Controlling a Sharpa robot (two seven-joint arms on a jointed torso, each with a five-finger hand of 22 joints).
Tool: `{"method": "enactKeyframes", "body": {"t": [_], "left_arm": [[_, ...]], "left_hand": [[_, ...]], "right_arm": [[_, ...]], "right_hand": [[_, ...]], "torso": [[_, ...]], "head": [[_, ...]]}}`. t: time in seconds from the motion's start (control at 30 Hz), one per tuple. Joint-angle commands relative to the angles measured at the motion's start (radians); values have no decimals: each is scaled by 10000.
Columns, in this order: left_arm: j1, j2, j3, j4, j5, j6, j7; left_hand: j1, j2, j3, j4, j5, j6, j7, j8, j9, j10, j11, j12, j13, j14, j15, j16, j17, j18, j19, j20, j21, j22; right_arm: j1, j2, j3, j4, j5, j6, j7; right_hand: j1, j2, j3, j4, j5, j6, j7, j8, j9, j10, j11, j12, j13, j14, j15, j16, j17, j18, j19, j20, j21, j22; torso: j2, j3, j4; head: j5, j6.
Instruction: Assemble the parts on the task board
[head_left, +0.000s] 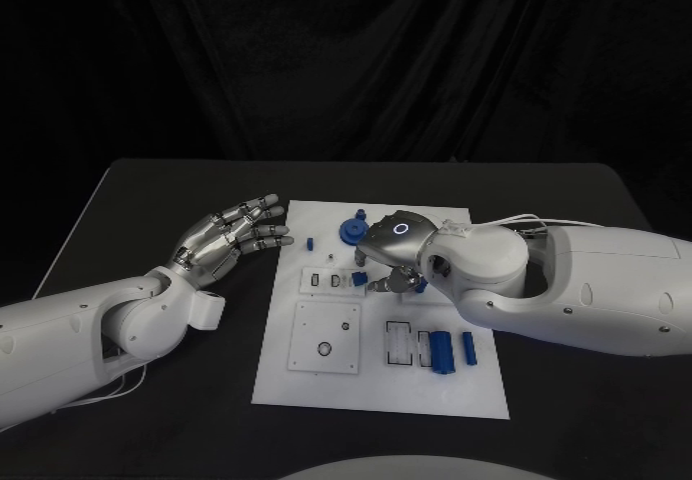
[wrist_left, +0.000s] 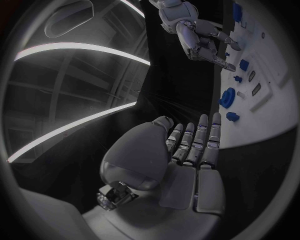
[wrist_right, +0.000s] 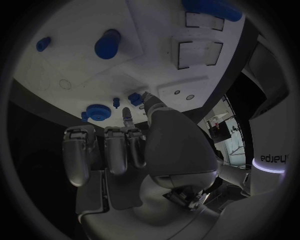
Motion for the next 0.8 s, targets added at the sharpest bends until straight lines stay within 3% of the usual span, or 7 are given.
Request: {"method": "enactKeyframes", "body": {"t": [0.03,0.17,0.33,0.5,0.8], "left_arm": [[-17,9,9,2,2,147,72],[-19,15,9,-8,2,154,65],[-21,30,9,-18,2,168,54],[-24,24,9,-24,2,179,35],[-30,22,9,-28,2,195,15]], "left_hand": [[-69,-69,43,-3,33,8,14,-6,-2,-4,56,68,-11,-58,29,48,-16,-55,-76,-2,52,10],[-69,-69,43,-3,33,8,14,-6,-2,-4,56,68,-11,-58,29,48,-16,-55,-76,-2,52,10],[-69,-69,43,-3,33,8,14,-6,-2,-4,56,68,-11,-58,29,48,-16,-55,-76,-2,52,10],[-80,-72,65,-5,32,-2,20,-8,-4,-3,63,73,-11,-61,30,54,-19,-56,-81,-3,57,13],[-80,-72,65,-5,32,-2,20,-8,-4,-3,63,73,-11,-61,30,54,-19,-56,-81,-3,57,13]], "right_arm": [[-47,30,4,-28,-429,-472,-257],[-70,76,4,-87,-461,-694,-188],[-122,124,5,-187,-474,-982,-77],[-201,175,6,-281,-479,-1211,64],[-353,265,7,-426,-481,-1295,206]], "right_hand": [[-56,37,-13,-84,66,-160,10,-38,-57,1077,-55,26,2630,1034,-86,25,2630,-72,1039,-93,24,2620],[-60,113,28,-119,202,-205,15,-8,-94,1077,-50,26,2630,1034,-81,25,2630,-72,1039,-89,24,2620],[-162,241,134,-203,910,6,31,74,-133,1077,-36,26,2630,1034,-68,25,2630,-72,1039,-77,24,2620],[-187,264,236,-299,1261,351,14,192,-97,1077,-40,26,2630,1034,-69,25,2630,-72,1039,-72,24,2620],[-249,246,314,-377,1287,723,-24,322,-19,1077,-57,26,2630,1034,-85,25,2630,-72,1039,-82,24,2620]], "torso": [[-20,-19,7],[-23,-17,4],[-25,-7,6],[-25,-5,-9],[-21,-5,-15]], "head": [[1,-22],[-37,-41],[-44,-62],[-38,-66],[-27,-82]]}}
